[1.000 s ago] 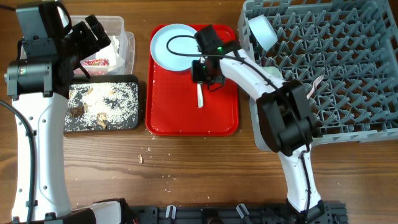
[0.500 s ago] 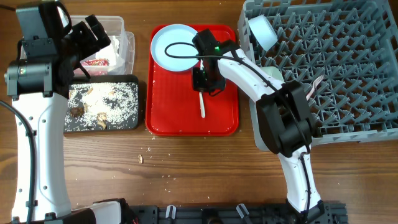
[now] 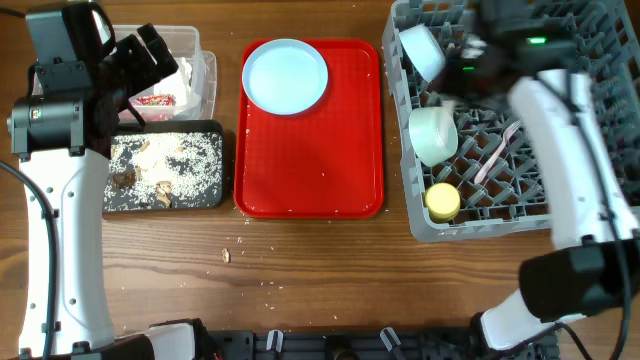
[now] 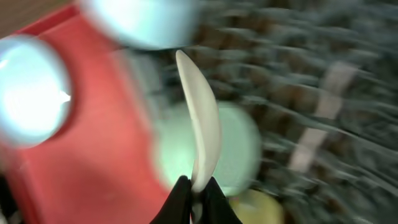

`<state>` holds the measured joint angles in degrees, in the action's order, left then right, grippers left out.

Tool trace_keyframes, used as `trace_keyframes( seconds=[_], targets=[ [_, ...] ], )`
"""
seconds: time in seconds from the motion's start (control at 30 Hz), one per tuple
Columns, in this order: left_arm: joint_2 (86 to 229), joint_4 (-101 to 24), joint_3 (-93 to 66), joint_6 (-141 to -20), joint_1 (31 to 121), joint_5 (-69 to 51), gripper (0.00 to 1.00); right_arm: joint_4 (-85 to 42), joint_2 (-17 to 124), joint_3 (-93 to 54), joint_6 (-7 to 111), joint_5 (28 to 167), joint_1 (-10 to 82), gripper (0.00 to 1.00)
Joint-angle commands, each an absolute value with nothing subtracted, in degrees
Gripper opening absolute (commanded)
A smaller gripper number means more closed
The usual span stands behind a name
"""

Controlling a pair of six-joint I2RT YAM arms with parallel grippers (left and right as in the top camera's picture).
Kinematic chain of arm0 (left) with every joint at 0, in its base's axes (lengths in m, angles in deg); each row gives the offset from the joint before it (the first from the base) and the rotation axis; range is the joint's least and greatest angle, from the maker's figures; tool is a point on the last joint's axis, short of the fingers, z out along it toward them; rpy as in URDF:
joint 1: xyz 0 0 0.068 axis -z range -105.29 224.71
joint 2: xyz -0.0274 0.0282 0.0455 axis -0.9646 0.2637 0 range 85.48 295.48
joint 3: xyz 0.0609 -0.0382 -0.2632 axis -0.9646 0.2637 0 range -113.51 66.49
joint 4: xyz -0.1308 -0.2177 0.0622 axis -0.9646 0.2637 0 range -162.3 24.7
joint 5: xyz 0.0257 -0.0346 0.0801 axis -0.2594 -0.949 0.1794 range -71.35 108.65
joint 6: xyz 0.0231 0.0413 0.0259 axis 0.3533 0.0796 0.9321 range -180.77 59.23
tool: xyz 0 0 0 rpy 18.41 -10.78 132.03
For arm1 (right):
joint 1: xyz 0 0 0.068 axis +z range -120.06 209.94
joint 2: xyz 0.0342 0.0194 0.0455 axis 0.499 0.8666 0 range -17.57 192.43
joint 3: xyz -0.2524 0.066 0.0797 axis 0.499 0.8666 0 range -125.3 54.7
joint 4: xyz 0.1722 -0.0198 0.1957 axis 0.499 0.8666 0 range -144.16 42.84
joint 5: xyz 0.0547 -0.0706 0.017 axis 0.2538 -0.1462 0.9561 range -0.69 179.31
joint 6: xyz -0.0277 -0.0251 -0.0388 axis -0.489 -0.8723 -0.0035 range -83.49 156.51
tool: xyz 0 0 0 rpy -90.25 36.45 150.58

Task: Sort waste into correct bins and load items into the dishwasher rack
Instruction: 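Carry the white spoon to the dish rack and release it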

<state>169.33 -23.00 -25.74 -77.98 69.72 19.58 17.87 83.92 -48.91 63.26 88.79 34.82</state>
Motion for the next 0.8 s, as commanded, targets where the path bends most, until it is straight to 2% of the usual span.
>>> trace_keyframes(
  seconds=[0.0, 0.1, 0.27, 0.33, 0.43, 0.5, 0.6, 0.7, 0.77],
  targets=[
    [169.68, -23.15, -26.22, -77.5, 69.46, 19.12, 1.0, 19.75, 84.95, -44.19, 67.41, 82.94, 28.83, 0.04],
    [169.68, -23.15, -26.22, -77.48, 69.46, 19.12, 1.0, 17.19, 84.97, -37.29, 74.25, 80.51, 24.42, 0.04],
    [169.68, -23.13, -26.22, -77.48, 69.46, 19.12, 1.0, 9.3, 84.97, -26.62, 78.91, 80.73, 21.33, 0.04],
    [169.68, -23.15, -26.22, -77.5, 69.46, 19.12, 1.0, 7.62, 84.97, -24.41, 78.32, 81.51, 21.07, 0.11],
    [169.68, -23.13, -26.22, -77.5, 69.46, 19.12, 1.0, 7.95, 84.23, -26.03, 65.9, 90.37, 21.07, 0.17],
    [169.68, -23.15, -26.22, -77.48, 69.46, 19.12, 1.0, 8.89, 83.64, -27.73, 62.69, 93.8, 21.07, 0.2],
    [169.68, -23.13, -26.22, -77.5, 69.46, 19.12, 1.0, 10.81, 81.32, -32.19, 58.89, 96.03, 21.07, 0.36],
    [169.68, -23.13, -26.22, -77.5, 69.46, 19.12, 1.0, 10.75, 78.89, -34.12, 55.72, 100.38, 21.12, 0.47],
    [169.68, -23.15, -26.22, -77.48, 69.46, 19.12, 1.0, 8.87, 77.25, -34.9, 48.35, 109.93, 22.32, 0.47]
  ],
)
